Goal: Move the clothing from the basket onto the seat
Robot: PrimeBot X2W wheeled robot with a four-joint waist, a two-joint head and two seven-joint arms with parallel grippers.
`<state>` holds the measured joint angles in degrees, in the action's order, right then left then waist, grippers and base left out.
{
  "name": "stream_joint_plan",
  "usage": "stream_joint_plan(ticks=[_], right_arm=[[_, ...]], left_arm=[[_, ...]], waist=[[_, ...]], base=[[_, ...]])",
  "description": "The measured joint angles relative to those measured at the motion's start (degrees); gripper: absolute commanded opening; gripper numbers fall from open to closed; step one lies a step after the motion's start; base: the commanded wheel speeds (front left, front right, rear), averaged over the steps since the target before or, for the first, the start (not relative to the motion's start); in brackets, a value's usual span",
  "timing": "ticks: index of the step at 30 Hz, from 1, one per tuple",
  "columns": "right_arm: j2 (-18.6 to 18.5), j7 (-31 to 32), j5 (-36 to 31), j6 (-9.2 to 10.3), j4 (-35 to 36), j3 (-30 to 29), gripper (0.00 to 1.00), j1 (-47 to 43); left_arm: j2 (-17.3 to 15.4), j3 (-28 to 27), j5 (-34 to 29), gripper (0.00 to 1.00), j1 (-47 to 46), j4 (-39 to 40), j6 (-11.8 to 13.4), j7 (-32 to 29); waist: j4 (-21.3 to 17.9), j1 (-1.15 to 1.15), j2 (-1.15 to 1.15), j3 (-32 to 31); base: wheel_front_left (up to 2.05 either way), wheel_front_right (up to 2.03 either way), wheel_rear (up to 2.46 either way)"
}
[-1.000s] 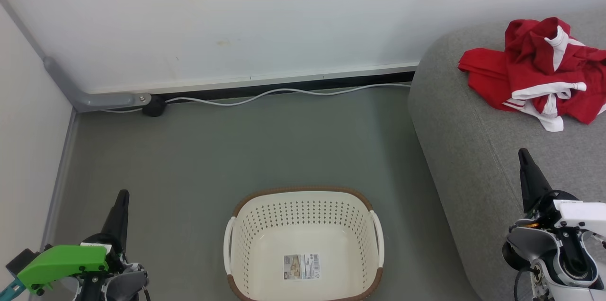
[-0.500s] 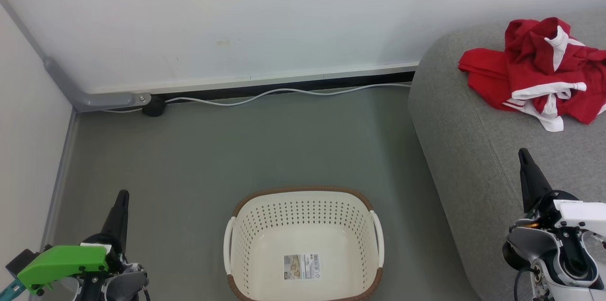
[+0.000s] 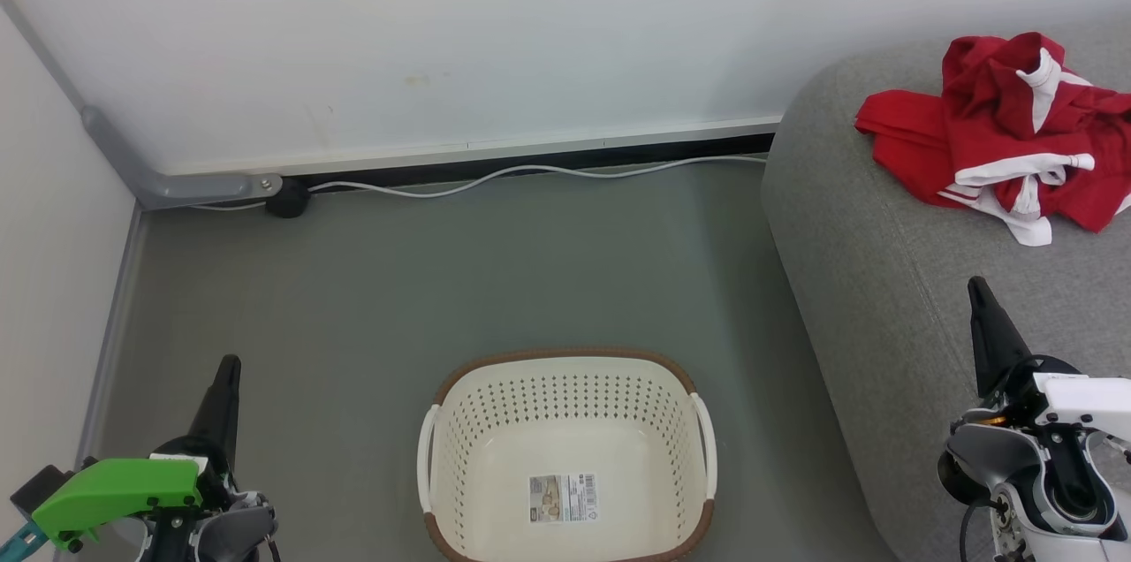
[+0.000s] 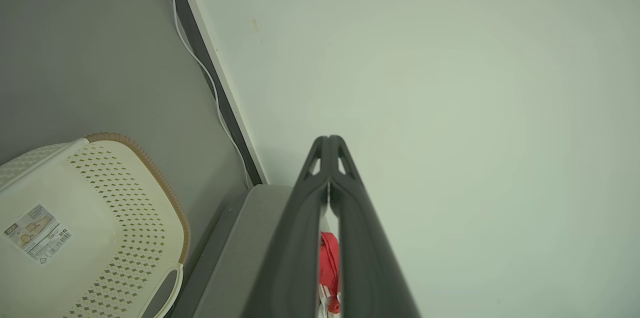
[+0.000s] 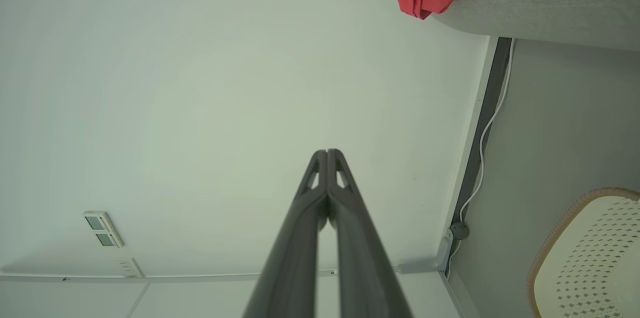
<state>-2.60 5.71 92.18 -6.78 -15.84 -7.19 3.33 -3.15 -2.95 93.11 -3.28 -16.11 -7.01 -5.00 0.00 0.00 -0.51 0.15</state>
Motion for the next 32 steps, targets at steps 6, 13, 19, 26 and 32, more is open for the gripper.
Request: stream_joint_plan(ticks=[6, 13, 19, 26, 32], right_arm=[[0.00, 0.00, 0.00, 0.00, 0.00, -0.01, 0.00, 0.00], [0.01, 0.13, 0.00, 0.00, 0.00, -0.03, 0.00, 0.00], [0.01, 0.13, 0.00, 0.00, 0.00, -0.04, 0.00, 0.00], [0.01, 0.13, 0.00, 0.00, 0.00, -0.04, 0.00, 0.00], [0.01, 0.13, 0.00, 0.00, 0.00, -0.05, 0.00, 0.00]], left_arm=[[0.01, -0.01, 0.00, 0.00, 0.00, -0.01, 0.00, 0.00], [0.01, -0.03, 0.00, 0.00, 0.00, -0.02, 0.00, -0.01], [0.02, -0.05, 0.00, 0.00, -0.01, -0.02, -0.01, -0.01], [0.02, -0.07, 0.00, 0.00, -0.01, -0.01, -0.02, -0.01], [0.03, -0.09, 0.00, 0.00, -0.01, -0.01, -0.02, -0.01]], waist=[[0.00, 0.00, 0.00, 0.00], [0.00, 0.00, 0.00, 0.00], [0.00, 0.00, 0.00, 0.00], [0.00, 0.00, 0.00, 0.00], [0.00, 0.00, 0.00, 0.00]], base=[[0.00, 0.00, 0.00], [0.00, 0.00, 0.00], [0.00, 0.00, 0.00], [0.00, 0.00, 0.00], [0.00, 0.00, 0.00]])
